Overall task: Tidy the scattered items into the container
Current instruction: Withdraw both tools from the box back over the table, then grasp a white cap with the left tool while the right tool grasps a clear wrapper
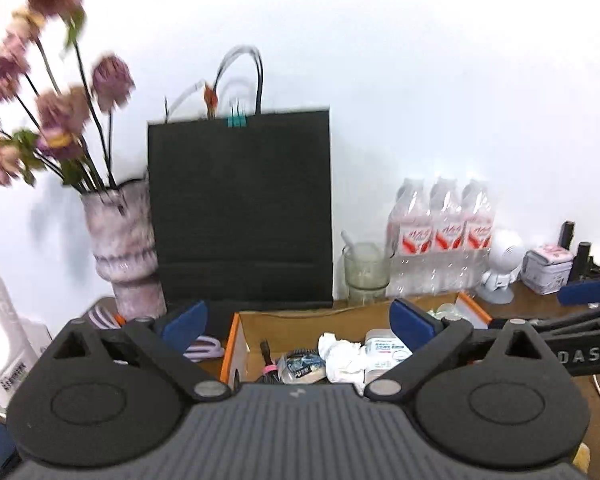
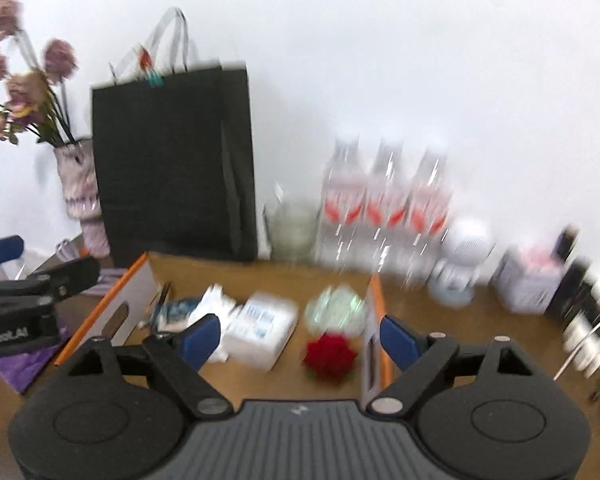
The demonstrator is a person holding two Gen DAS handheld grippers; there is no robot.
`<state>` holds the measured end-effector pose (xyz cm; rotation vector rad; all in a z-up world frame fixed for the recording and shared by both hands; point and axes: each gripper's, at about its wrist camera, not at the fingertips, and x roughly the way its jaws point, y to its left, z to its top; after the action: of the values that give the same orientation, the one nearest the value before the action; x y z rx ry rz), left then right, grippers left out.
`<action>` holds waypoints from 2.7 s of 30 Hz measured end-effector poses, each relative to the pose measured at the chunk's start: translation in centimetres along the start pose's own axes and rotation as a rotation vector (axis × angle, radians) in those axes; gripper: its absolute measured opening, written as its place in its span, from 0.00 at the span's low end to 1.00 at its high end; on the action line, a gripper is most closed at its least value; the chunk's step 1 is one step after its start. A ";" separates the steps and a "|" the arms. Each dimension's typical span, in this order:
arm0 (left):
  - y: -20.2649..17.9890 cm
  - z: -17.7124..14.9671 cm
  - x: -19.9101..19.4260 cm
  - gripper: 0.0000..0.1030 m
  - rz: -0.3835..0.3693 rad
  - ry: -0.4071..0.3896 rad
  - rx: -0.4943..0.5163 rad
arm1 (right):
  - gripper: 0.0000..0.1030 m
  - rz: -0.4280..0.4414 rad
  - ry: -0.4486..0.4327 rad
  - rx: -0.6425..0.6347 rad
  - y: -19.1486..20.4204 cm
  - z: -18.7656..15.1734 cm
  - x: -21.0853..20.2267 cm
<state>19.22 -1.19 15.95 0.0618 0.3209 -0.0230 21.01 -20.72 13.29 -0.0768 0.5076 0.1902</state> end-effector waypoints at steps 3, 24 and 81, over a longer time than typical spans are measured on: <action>-0.3 -0.4 -1.9 0.98 -0.003 -0.040 -0.007 | 0.84 0.009 -0.050 -0.021 0.5 -0.6 -1.9; -1.8 -12.8 -21.3 1.00 -0.010 -0.055 -0.110 | 0.93 0.134 -0.048 0.089 -0.1 -15.9 -17.1; -14.0 -17.8 -9.1 0.42 -0.422 0.353 0.083 | 0.11 0.124 0.146 0.042 -5.7 -21.1 -11.4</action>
<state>4.51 -13.85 1.15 0.0798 0.6822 -0.4475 2.34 -30.65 0.66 -0.0184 0.6619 0.2965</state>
